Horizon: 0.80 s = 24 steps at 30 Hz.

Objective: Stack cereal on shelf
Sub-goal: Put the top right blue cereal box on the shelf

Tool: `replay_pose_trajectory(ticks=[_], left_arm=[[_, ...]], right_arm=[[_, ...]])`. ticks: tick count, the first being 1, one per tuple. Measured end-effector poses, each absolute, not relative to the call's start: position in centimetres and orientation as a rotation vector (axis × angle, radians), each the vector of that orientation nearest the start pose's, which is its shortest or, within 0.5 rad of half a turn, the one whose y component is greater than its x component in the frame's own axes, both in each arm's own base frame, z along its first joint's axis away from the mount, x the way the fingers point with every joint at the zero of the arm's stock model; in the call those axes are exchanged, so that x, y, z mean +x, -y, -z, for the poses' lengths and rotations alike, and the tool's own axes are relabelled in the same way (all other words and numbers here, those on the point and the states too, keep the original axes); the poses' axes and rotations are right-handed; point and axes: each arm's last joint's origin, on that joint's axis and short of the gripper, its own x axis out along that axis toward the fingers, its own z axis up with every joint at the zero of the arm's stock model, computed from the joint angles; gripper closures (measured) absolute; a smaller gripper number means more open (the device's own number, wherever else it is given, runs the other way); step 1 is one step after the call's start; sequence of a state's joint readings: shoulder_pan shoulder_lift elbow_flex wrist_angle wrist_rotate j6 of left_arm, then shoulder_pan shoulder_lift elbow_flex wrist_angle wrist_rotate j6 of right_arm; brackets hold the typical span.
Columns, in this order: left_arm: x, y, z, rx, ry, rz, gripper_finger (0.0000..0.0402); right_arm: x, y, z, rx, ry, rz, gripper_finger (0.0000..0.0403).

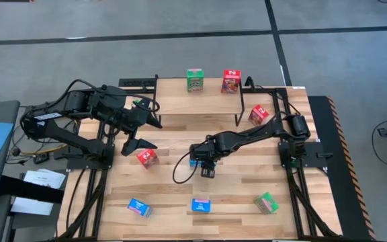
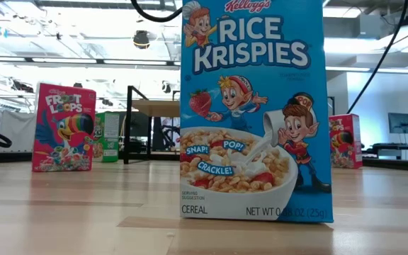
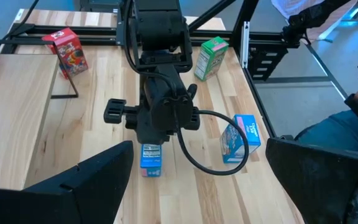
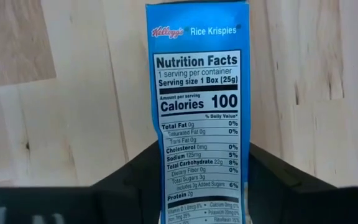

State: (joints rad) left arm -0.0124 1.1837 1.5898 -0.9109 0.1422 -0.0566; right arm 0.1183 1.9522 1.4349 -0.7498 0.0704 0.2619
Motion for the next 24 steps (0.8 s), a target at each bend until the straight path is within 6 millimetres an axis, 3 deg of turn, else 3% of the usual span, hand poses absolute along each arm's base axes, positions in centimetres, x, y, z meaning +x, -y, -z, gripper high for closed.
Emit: replay_pose_trajectory(ticks=[6, 24], left_arm=[[20.6, 0.7, -45.3, -0.088, -0.509, 0.137, 0.0044], [20.6, 0.7, -45.3, -0.088, -0.507, 0.137, 0.0044]], right_arm=[[39.0, -5.1, -19.3, 0.101, -1.236, 0.104, 0.0205], [40.2, -6.8, -24.4, 0.061, -1.121, 0.029, 0.0205]])
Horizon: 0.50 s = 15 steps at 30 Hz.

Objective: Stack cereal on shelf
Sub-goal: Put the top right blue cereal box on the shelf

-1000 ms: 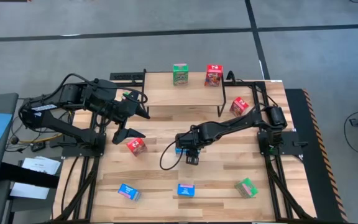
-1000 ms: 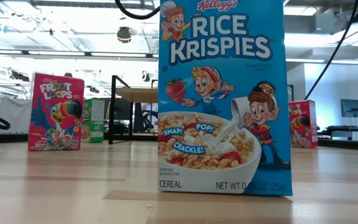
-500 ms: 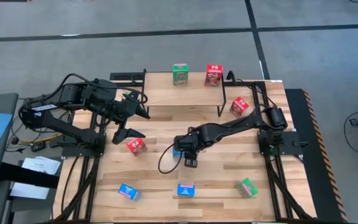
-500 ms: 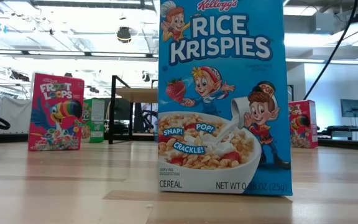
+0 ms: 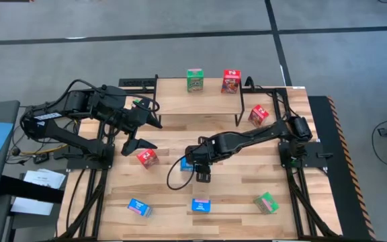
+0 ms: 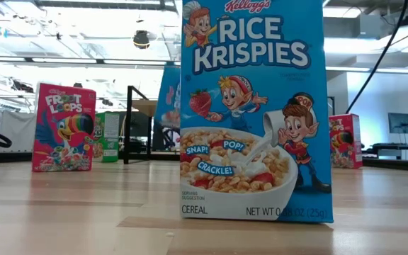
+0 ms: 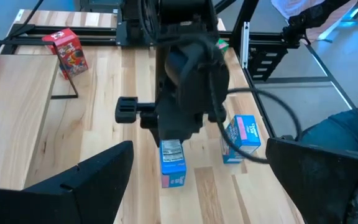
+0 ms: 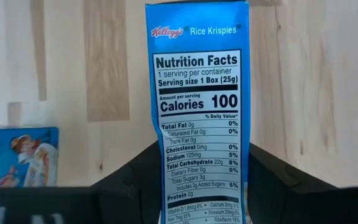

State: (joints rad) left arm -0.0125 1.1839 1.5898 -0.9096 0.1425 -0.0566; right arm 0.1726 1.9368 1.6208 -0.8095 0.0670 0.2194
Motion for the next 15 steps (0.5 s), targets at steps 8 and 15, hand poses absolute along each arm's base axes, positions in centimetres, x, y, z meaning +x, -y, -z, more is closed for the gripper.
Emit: replay_pose_trajectory(ticks=[8, 15], left_arm=[[20.6, 0.5, -45.3, -0.039, -0.504, 0.079, 0.0044], [21.1, 0.4, -45.1, -0.033, -0.516, 0.056, 0.0044]], right_arm=[[40.1, -7.8, -27.6, 0.017, -1.043, -0.022, 0.0205], [38.6, -7.9, -30.2, 0.015, -1.001, -0.029, 0.0205]])
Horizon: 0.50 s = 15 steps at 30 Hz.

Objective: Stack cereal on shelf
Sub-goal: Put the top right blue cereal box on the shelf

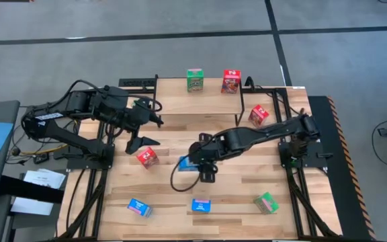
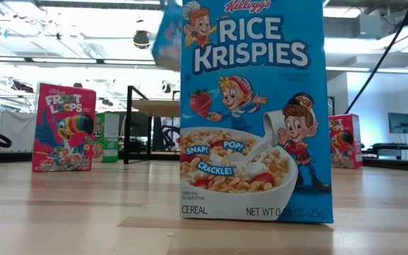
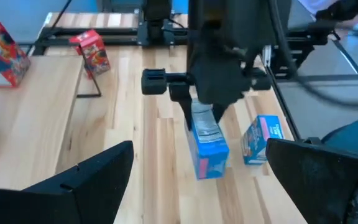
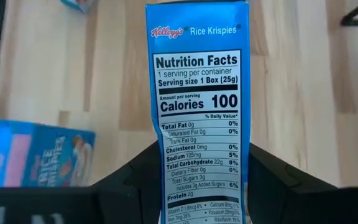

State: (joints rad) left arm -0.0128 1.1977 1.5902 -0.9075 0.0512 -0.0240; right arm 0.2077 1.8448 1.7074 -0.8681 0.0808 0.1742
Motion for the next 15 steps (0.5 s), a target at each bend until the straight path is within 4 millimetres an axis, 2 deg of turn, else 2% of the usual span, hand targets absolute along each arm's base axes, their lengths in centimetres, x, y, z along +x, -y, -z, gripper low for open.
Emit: replay_pose_trajectory(ticks=[10, 12, 15], left_arm=[[21.2, 0.1, -43.9, 0.043, -0.543, -0.046, 0.0044], [21.2, 0.1, -43.7, 0.042, -0.498, -0.046, 0.0044], [21.5, 0.1, -42.4, 0.04, -0.482, -0.046, 0.0044]], right_arm=[[35.5, -7.6, -35.6, 0.037, -0.832, -0.057, 0.0205], [34.7, -7.6, -36.7, 0.041, -0.798, -0.064, 0.0206], [33.7, -7.4, -38.1, 0.045, -0.742, -0.067, 0.0205]])
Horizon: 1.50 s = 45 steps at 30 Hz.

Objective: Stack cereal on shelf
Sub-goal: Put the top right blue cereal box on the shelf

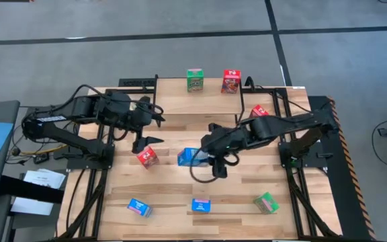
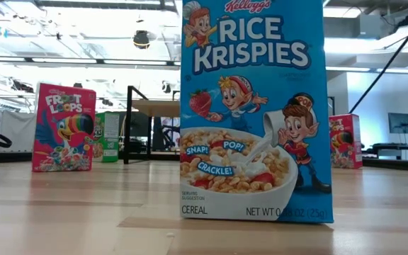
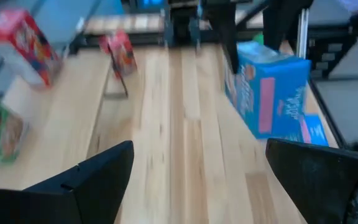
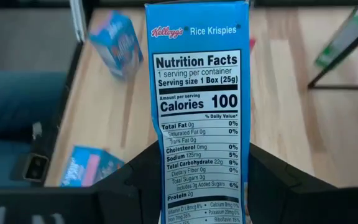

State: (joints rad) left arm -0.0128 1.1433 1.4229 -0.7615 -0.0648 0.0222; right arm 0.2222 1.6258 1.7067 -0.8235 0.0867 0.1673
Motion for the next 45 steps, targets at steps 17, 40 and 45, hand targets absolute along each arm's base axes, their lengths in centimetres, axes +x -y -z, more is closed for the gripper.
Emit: replay_pose_trajectory(ticks=[17, 40, 45], left_arm=[[24.4, 0.4, -39.9, 0.058, -0.443, 0.043, 0.0044], [27.1, 0.2, -39.3, 0.005, -0.39, -0.028, 0.0077], [27.0, 0.3, -39.3, 0.002, -0.39, -0.009, 0.0132]], right_arm=[[32.7, -4.6, -40.2, 0.043, -0.643, 0.047, 0.0204], [33.2, -4.2, -40.4, 0.034, -0.604, 0.059, 0.0204], [33.2, -4.2, -40.4, 0.035, -0.603, 0.06, 0.0203]])
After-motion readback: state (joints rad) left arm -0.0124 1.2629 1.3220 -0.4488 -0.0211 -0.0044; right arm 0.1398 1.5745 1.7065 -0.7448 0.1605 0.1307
